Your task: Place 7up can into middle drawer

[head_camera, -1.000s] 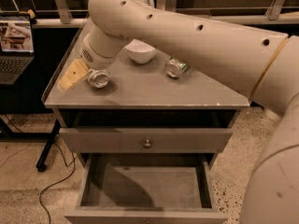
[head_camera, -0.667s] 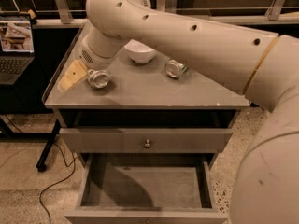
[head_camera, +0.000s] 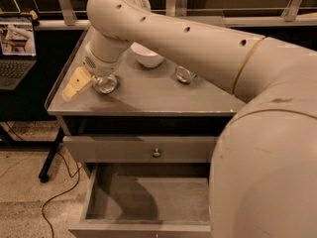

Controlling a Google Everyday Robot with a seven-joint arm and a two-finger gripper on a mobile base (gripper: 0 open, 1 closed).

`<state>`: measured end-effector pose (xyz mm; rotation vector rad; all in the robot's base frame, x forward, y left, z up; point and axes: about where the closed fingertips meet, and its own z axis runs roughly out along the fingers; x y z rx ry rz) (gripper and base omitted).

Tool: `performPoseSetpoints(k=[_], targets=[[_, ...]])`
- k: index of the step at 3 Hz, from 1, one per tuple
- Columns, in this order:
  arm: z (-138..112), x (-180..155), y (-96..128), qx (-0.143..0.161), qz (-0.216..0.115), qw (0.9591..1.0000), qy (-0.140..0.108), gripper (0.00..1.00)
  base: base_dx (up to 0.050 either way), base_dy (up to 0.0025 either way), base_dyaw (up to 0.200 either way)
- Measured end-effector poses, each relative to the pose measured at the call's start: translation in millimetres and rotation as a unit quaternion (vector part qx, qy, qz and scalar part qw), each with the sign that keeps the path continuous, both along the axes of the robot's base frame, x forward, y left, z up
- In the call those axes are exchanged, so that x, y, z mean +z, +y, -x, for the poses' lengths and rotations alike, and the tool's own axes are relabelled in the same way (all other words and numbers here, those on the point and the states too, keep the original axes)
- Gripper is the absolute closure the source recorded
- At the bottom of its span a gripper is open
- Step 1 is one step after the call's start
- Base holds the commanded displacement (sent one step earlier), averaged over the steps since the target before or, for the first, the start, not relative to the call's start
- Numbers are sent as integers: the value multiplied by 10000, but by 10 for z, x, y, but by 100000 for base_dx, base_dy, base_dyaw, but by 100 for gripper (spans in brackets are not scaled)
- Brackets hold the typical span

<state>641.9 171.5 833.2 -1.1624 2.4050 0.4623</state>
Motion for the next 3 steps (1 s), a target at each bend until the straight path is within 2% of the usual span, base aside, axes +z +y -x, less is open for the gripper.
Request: performPoseSetpoints(k=[1,3], targets=[[-2,-8,1,2,6,10000,12,18,0,0,0],[-2,-9,1,2,7,10000,13,65,0,0,0]])
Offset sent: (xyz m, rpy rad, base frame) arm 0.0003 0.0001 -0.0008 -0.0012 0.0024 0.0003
